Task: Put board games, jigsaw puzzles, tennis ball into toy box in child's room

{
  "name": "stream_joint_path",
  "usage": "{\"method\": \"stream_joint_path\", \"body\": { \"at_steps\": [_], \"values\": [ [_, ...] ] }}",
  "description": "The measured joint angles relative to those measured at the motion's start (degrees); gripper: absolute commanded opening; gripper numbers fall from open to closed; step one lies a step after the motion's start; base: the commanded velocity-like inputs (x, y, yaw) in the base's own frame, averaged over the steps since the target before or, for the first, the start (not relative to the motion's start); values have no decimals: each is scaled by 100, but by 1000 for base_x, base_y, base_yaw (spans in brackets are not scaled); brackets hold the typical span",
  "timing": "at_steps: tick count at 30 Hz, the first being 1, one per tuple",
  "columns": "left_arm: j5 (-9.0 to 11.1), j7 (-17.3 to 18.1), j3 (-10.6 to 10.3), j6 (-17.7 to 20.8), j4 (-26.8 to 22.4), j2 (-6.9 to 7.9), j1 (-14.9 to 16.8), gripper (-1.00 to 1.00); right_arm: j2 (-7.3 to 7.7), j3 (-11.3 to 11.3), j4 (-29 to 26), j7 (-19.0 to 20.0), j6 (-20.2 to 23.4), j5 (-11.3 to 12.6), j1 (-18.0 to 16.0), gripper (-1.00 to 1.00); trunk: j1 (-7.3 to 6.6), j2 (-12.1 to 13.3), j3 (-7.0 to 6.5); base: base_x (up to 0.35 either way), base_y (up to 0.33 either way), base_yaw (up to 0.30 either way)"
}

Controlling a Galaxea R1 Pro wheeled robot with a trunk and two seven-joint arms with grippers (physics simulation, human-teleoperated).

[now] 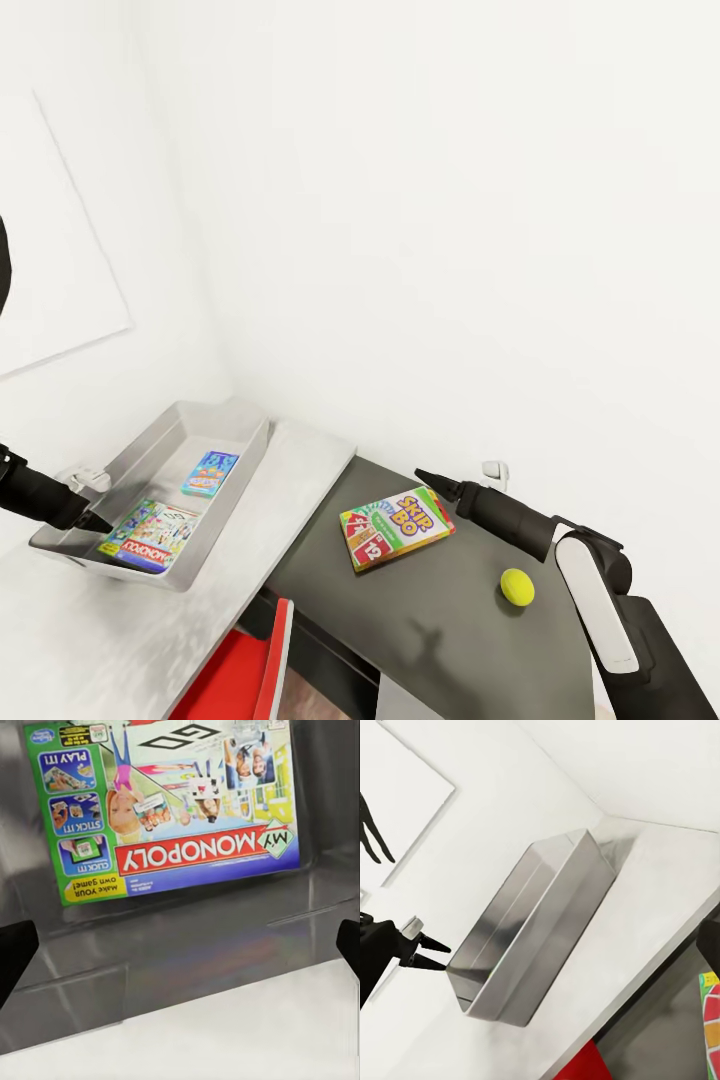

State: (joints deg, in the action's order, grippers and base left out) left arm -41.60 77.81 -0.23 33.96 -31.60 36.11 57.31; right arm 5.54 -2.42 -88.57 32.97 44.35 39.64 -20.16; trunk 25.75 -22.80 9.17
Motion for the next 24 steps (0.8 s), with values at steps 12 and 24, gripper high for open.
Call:
{"method": "stream_joint_path", "body": {
  "at_steps": [12,24],
  "values": [
    [53,699,1284,-2,-149,77,23,100,0,-3,-3,95,1,5,0,100,0,-1,-93,0,0,0],
    [63,1172,2659,62,-319,127,23,100,0,-76,-3,173,-49,8,57,100,2,0,-205,-106,-64,0]
  ]
}}
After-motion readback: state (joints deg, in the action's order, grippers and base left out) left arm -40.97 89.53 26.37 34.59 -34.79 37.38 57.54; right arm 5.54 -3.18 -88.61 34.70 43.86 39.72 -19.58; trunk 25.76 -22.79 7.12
